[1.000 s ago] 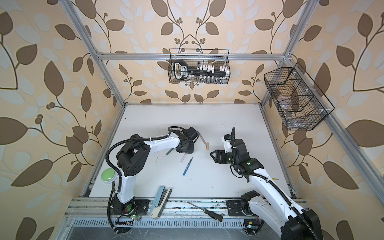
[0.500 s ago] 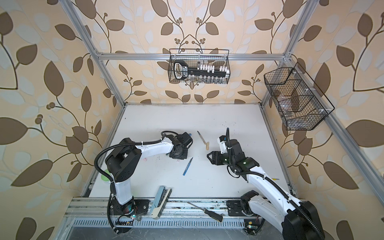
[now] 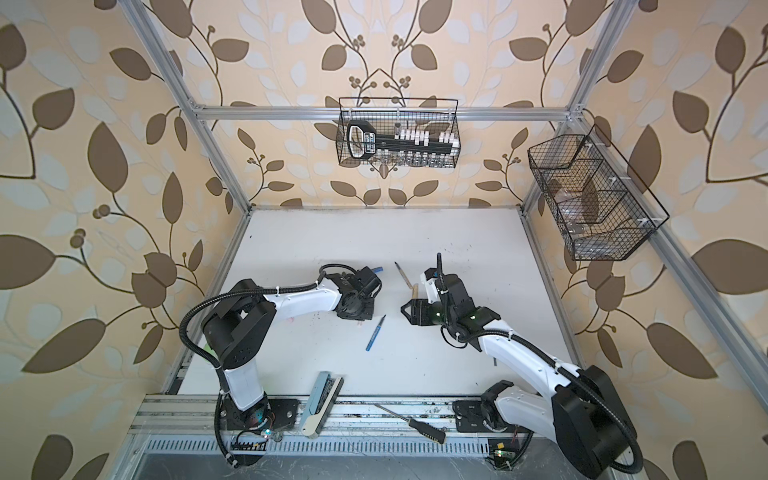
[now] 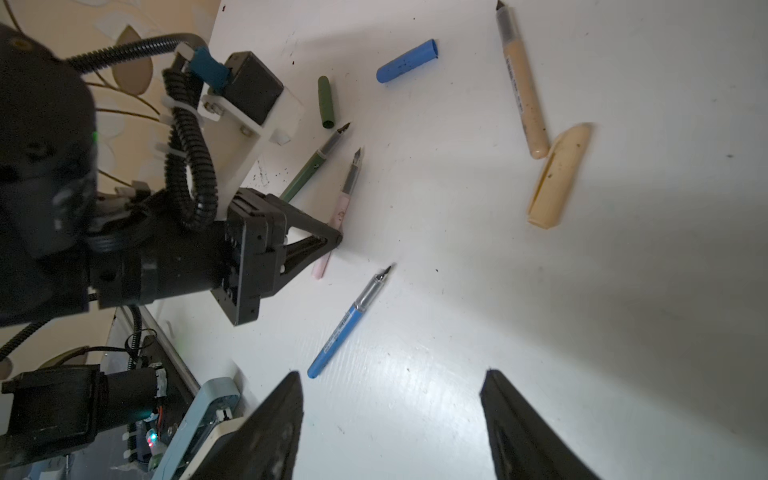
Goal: Insert the pens into the pen caps
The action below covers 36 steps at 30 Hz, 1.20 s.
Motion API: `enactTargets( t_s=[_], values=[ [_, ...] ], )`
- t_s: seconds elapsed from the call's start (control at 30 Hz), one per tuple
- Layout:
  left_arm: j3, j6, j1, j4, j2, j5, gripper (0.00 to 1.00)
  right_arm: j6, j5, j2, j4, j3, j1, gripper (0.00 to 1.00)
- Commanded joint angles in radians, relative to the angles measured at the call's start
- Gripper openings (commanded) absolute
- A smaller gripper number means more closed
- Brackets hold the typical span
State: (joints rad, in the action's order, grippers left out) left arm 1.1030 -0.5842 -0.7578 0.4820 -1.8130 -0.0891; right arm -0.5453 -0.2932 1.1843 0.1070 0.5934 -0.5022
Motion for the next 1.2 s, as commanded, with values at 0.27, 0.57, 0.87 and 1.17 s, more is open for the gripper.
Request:
enactTargets(
  t_s=[0.27,0.57,0.87,1.17],
  values=[
    [-0.105,0.096,0.003,-0.141,0.147,0.095,0.01,-0.127,-0.133,0.254,-0.299,0.100,-0.013,0.69],
    [-0.169,0.117,0.002,-0.217,0.254,0.130,0.07,-0.140,-0.184,0.429,-0.354,0.185,-0.042,0.68],
    [-0.196,0.114,-0.004,-0.240,0.286,0.152,0.06,-0.208,-0.222,0.525,-0.468,0.216,-0.061,0.63],
    [-0.212,0.117,-0.012,-0.266,0.339,0.148,0.08,-0.251,-0.247,0.581,-0.525,0.233,-0.070,0.50]
  ],
)
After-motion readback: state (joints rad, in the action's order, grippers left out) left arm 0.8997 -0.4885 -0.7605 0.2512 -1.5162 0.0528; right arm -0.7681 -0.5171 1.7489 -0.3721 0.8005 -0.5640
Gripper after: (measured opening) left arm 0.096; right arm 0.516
